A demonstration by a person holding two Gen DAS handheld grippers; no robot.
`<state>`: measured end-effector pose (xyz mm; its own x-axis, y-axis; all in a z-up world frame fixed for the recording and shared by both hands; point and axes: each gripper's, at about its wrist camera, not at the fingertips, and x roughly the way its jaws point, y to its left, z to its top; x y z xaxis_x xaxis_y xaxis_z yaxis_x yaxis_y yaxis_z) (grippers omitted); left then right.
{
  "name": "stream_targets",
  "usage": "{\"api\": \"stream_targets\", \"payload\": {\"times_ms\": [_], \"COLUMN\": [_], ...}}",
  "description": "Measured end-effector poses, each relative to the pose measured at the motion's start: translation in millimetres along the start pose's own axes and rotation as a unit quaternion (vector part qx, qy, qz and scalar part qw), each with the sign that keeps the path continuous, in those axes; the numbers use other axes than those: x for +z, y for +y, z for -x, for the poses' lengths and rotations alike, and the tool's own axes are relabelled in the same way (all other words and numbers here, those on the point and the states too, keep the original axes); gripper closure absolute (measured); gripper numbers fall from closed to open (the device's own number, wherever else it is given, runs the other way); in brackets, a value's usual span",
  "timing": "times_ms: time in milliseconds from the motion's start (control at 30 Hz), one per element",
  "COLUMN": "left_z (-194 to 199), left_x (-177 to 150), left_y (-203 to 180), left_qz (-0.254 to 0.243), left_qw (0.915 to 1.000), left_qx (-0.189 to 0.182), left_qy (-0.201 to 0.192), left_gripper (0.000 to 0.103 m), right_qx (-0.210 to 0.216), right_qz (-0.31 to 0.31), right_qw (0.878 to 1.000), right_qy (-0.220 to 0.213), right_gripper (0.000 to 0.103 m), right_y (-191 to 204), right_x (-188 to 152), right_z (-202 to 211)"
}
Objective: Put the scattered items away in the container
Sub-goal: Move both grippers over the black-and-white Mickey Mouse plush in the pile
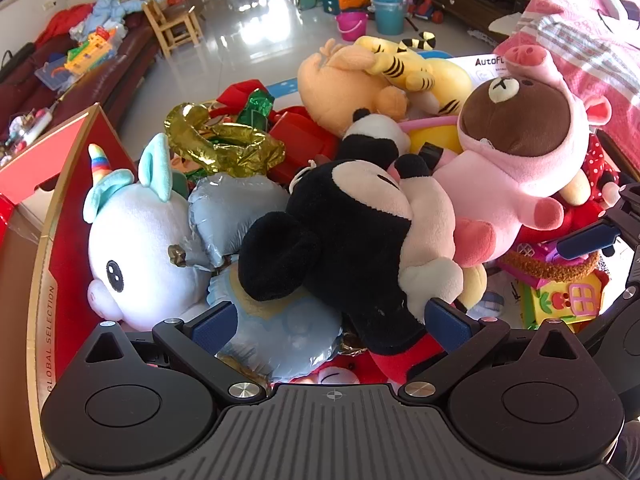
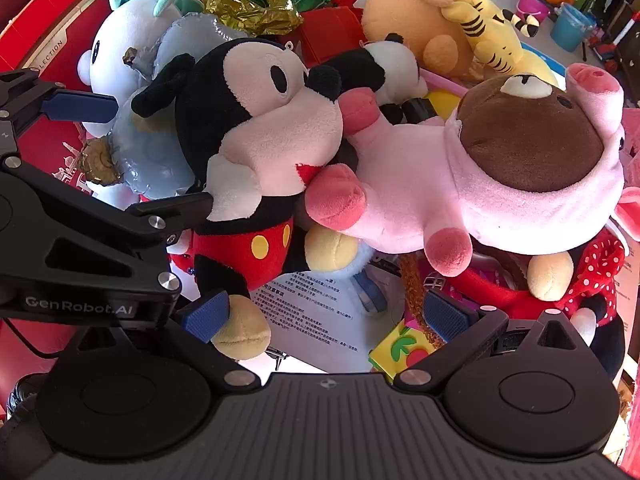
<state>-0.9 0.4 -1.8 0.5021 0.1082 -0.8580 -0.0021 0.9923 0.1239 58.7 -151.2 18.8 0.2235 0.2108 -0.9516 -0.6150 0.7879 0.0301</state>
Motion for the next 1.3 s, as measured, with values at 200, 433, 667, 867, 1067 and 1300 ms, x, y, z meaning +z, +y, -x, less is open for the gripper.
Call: {"api": "stream_targets", "payload": {"times_ms": [200,433,667,867,1067,1300], "left_z": [1,2,3,5,7,12], "left_x": [-2,0,-1,0,1,4], "left_y": [-1,-4,-5,-6,-8,-16], "left_qz": [-0.003,-0.007,-0.007,-0.010,-0.011,-0.018], "left_qw": [1.0000,0.9999,0.9999,0.9998,0.9998,0.9997], "left_qx": [0.005,0.011,0.012,0.016,0.014,0.015], "left_qy": [0.001,0.003,0.007,0.006,0.007,0.004], "left_gripper": [0.000,0.000,0.000,0.000,0.000,0.000], "right_qx": [-0.002,-0.003,-0.002,0.000,0.007,0.000], "right_qz": [-0.002,-0.002,-0.005,-0.007,-0.015,-0.020], "right_qw": [1.000,1.000,1.000,1.000,1.000,1.000], "right_qy": [-0.002,-0.003,-0.004,-0.008,-0.011,-0.021], "right_gripper": [0.000,0.000,0.000,0.000,0.000,0.000], "right_y": [1,1,-1,-2,-6,-14], "right_x": [-2,-2,-3,-5,-9,-14], "right_z": [1,2,4,5,5,9]}}
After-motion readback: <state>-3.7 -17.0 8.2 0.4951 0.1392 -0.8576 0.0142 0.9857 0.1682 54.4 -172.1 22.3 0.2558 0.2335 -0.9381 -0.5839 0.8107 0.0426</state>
